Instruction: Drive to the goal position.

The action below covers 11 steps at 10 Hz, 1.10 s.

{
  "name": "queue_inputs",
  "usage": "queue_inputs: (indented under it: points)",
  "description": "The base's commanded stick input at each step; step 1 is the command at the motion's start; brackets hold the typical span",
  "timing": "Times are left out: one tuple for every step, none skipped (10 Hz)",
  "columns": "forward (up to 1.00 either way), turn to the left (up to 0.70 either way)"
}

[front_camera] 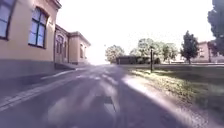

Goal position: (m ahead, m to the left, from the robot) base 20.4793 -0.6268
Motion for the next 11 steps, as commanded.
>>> queue_inputs:
  points:
    - [0.7,0.0]
    - [0.7,0.0]
    - [0.7,0.0]
    - [0.7,0.0]
    - [0.7,0.0]
    - [0.7,0.0]
    - [0.7,0.0]
    - [0.7,0.0]
    - [0.7,0.0]
    - [0.7,0.0]
    - [0.7,0.0]
